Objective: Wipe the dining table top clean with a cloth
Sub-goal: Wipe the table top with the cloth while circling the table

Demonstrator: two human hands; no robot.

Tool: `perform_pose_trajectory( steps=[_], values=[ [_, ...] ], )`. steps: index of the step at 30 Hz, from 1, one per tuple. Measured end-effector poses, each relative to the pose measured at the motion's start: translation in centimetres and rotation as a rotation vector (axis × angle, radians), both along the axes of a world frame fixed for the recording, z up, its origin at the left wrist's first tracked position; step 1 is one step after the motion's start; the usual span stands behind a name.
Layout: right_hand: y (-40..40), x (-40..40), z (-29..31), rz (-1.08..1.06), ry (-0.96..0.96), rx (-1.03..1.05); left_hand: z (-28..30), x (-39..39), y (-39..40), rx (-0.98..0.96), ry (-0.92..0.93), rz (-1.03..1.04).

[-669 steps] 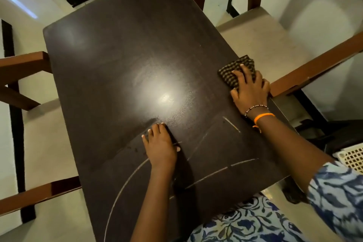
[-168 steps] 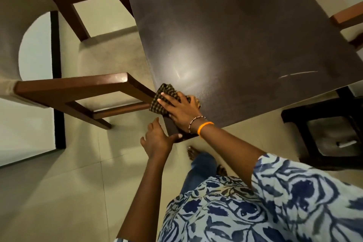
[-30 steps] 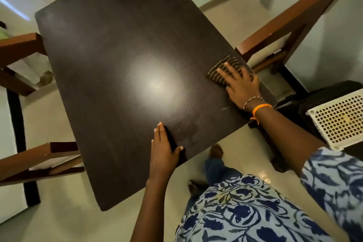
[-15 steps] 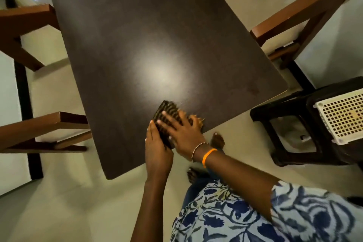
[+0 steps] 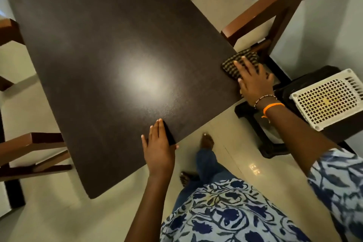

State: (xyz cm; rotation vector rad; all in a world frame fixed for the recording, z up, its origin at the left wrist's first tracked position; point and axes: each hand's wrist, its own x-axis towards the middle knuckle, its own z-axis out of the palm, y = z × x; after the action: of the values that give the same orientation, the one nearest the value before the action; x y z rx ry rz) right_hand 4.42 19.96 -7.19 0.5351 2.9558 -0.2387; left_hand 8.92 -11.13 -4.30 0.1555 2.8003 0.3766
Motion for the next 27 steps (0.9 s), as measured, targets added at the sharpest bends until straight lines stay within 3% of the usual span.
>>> perform_pose_trajectory(
  steps=[5,11,15,17,23,27],
  values=[
    [-5.2,1.4,0.5,-0.086,-0.007,-0.072,0.1,-0.2,0.1,-0.086,0.018,-0.034],
    [-17.6,5.6,0.6,0.354,-0.049,-0.153,0.3,-0.9,0.2,-0.121,0.027,-0.037],
    [-14.3,5.7,0.5,0.597,-0.014,-0.089,0.5,-1.0,0.5,-0.148,0.021,-0.035],
    [-10.9,5.1,0.0,0.547,0.011,-0.079,0.6,-1.0,0.5,-0.170,0.008,-0.036],
    [-0.4,3.1,-0.3,0.083,-0.010,-0.010,0.5,-0.9,0.4,-0.150,0.015,-0.026],
    [-1.2,2.6,0.0,-0.064,0.013,0.001,0.2,-0.6,0.1,-0.124,0.034,-0.009]
  ],
)
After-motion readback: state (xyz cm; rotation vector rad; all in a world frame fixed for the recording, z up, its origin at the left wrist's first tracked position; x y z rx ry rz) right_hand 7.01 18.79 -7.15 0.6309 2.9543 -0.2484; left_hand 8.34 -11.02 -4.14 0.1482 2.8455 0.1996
